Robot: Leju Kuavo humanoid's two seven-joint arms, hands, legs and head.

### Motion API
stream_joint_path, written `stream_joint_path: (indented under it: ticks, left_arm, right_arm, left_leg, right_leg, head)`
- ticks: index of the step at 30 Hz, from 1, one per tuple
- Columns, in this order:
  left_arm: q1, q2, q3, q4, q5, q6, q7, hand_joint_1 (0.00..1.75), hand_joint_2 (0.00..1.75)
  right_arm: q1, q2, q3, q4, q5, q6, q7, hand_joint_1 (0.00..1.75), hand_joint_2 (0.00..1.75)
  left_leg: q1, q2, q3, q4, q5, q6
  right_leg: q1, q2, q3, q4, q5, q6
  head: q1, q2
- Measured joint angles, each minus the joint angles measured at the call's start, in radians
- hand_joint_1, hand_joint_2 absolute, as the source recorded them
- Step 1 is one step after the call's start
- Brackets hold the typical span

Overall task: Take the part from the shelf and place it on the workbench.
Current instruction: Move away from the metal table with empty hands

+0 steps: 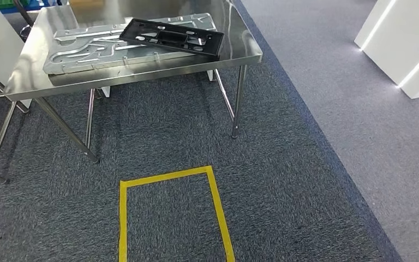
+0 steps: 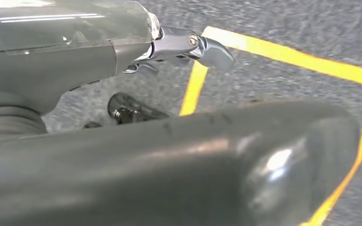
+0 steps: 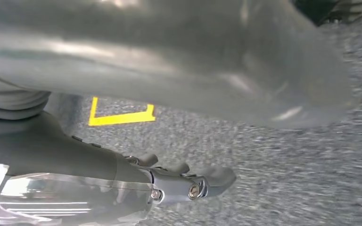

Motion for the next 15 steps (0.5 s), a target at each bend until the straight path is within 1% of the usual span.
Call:
stream_joint_path:
  ticks: [1,2,3,4,5,6,7,8,9,10,11,12,13,14,15]
  left_arm:
    - [0.000,0.000,-0.001,0.000,-0.003,0.000,0.000,0.00,0.00]
    - [-0.001,0.000,-0.001,0.000,-0.005,0.000,0.000,0.00,0.00]
    - [-0.002,0.000,-0.001,0.000,-0.007,0.000,0.001,0.00,0.00]
    - [-0.004,0.001,-0.001,0.000,-0.008,0.000,0.003,0.00,0.00]
    - [-0.007,0.003,-0.002,0.000,-0.010,0.000,0.005,0.00,0.00]
    - [-0.011,0.005,-0.002,0.000,-0.012,0.000,0.008,0.00,0.00]
    - [-0.016,0.007,-0.003,0.000,-0.013,0.000,0.011,0.00,0.00]
    - [-0.021,0.009,-0.004,0.000,-0.014,0.000,0.013,0.00,0.00]
    - [-0.024,0.010,-0.005,0.000,-0.015,0.001,0.015,0.00,0.00]
    - [-0.027,0.011,-0.006,0.000,-0.016,0.002,0.017,0.00,0.00]
    - [-0.027,0.012,-0.007,0.001,-0.018,0.004,0.018,0.00,0.00]
    - [-0.028,0.012,-0.007,0.001,-0.020,0.006,0.019,0.00,0.00]
    - [-0.029,0.012,-0.008,0.001,-0.022,0.009,0.019,0.00,0.00]
    - [-0.031,0.012,-0.009,0.002,-0.023,0.011,0.019,0.00,0.00]
    - [-0.031,0.012,-0.009,0.002,-0.025,0.013,0.019,0.00,0.00]
  right_arm:
    - [0.000,0.000,0.000,0.000,-0.001,-0.003,-0.001,0.00,0.00]
    - [0.001,0.000,-0.001,0.000,-0.001,-0.005,-0.002,0.00,0.00]
    - [0.001,0.000,-0.001,0.000,-0.001,-0.006,-0.003,0.00,0.00]
    - [0.001,0.000,-0.002,0.000,-0.001,-0.006,-0.003,0.00,0.00]
    - [0.000,0.000,-0.003,0.000,-0.001,-0.005,-0.004,0.00,0.00]
    - [-0.002,0.000,-0.004,0.000,-0.001,-0.005,-0.004,0.00,0.00]
    - [-0.003,0.000,-0.005,0.000,-0.001,-0.004,-0.004,0.00,0.00]
    - [-0.004,-0.001,-0.006,-0.001,-0.001,-0.004,-0.004,0.00,0.00]
    - [-0.006,-0.001,-0.008,-0.001,-0.002,-0.005,-0.004,0.00,0.00]
    - [-0.007,-0.001,-0.010,-0.001,-0.002,-0.006,-0.004,0.00,0.00]
    - [-0.008,-0.001,-0.011,-0.001,-0.003,-0.006,-0.003,0.00,0.00]
    - [-0.009,0.000,-0.013,-0.001,-0.004,-0.007,-0.003,0.00,0.00]
    - [-0.009,0.000,-0.014,-0.001,-0.004,-0.008,-0.002,0.00,0.00]
    - [-0.009,0.000,-0.016,-0.001,-0.005,-0.009,-0.001,0.00,0.00]
    - [-0.009,0.000,-0.018,-0.001,-0.005,-0.010,0.000,0.00,0.00]
  left_leg:
    - [0.004,-0.002,-0.016,0.061,-0.048,-0.005]
    - [0.007,-0.002,-0.028,0.121,-0.081,-0.010]
    - [0.011,-0.002,-0.030,0.163,-0.094,-0.014]
    - [0.013,-0.002,-0.018,0.173,-0.082,-0.017]
    - [0.016,-0.002,0.013,0.146,-0.056,-0.020]
    - [0.020,-0.003,0.060,0.086,-0.027,-0.023]
    - [0.022,-0.005,0.113,0.010,-0.014,-0.025]
    - [0.022,-0.008,0.158,-0.058,-0.011,-0.024]
    - [0.020,-0.011,0.184,-0.103,-0.016,-0.021]
    - [0.017,-0.013,0.192,-0.124,-0.024,-0.016]
    - [0.015,-0.014,0.186,-0.127,-0.020,-0.009]
    - [0.015,-0.011,0.178,-0.126,-0.013,0.000]
    - [0.015,-0.009,0.171,-0.127,-0.006,0.010]
    - [0.015,-0.006,0.161,-0.128,0.004,0.021]
    - [0.014,-0.003,0.152,-0.128,0.013,0.029]
  right_leg:
    - [0.001,0.000,-0.013,0.002,0.010,-0.003]
    - [0.001,0.000,-0.027,0.004,0.020,-0.003]
    - [0.001,0.000,-0.042,0.007,0.029,-0.002]
    - [0.001,0.000,-0.058,0.011,0.038,0.001]
    - [-0.001,0.001,-0.075,0.016,0.047,0.004]
    - [-0.002,0.002,-0.090,0.021,0.055,0.009]
    - [-0.003,0.002,-0.103,0.027,0.062,0.015]
    - [-0.003,0.002,-0.112,0.032,0.069,0.022]
    - [-0.003,0.002,-0.117,0.035,0.077,0.029]
    - [-0.002,0.002,-0.121,0.035,0.084,0.035]
    - [-0.002,0.003,-0.123,0.034,0.093,0.042]
    - [-0.004,0.004,-0.125,0.036,0.095,0.048]
    - [-0.005,0.005,-0.131,0.045,0.083,0.053]
    - [-0.007,0.005,-0.140,0.070,0.053,0.056]
    - [-0.008,0.006,-0.154,0.115,0.006,0.058]
  head:
    - [-0.001,0.000]
    - [-0.001,0.000]
    - [-0.001,0.000]
    - [-0.001,0.000]
    - [-0.001,0.000]
    - [-0.002,0.000]
    - [-0.002,0.000]
    - [-0.001,0.000]
    - [-0.001,0.000]
    - [0.000,0.000]
    - [0.000,0.000]
    - [0.000,0.000]
    - [0.000,0.000]
    - [0.001,0.000]
    - [0.001,0.000]
